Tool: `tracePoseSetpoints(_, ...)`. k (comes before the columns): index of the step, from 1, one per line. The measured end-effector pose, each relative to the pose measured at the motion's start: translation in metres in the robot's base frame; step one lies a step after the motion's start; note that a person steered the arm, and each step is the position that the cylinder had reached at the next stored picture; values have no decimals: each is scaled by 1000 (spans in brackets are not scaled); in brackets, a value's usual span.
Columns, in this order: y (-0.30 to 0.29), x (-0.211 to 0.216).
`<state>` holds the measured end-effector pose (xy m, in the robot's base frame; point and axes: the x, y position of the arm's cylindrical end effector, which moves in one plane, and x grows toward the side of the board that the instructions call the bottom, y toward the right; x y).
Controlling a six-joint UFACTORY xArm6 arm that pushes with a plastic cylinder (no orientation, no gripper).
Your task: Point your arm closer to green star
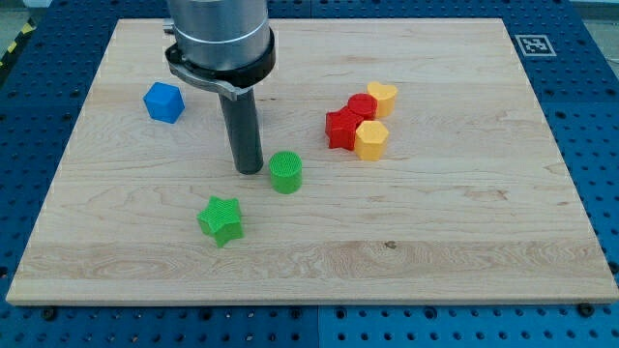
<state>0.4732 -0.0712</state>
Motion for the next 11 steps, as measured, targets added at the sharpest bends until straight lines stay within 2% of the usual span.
tracePoseSetpoints(2,75,16)
tracePoseSetpoints(3,43,0)
tracePoseSetpoints(4,-18,-16)
tracePoseSetpoints(5,-68,-18)
tracePoseSetpoints(6,-97,2)
tracePoseSetpoints(8,-88,103)
tracePoseSetpoints(9,-70,115)
tracePoseSetpoints(11,-50,92)
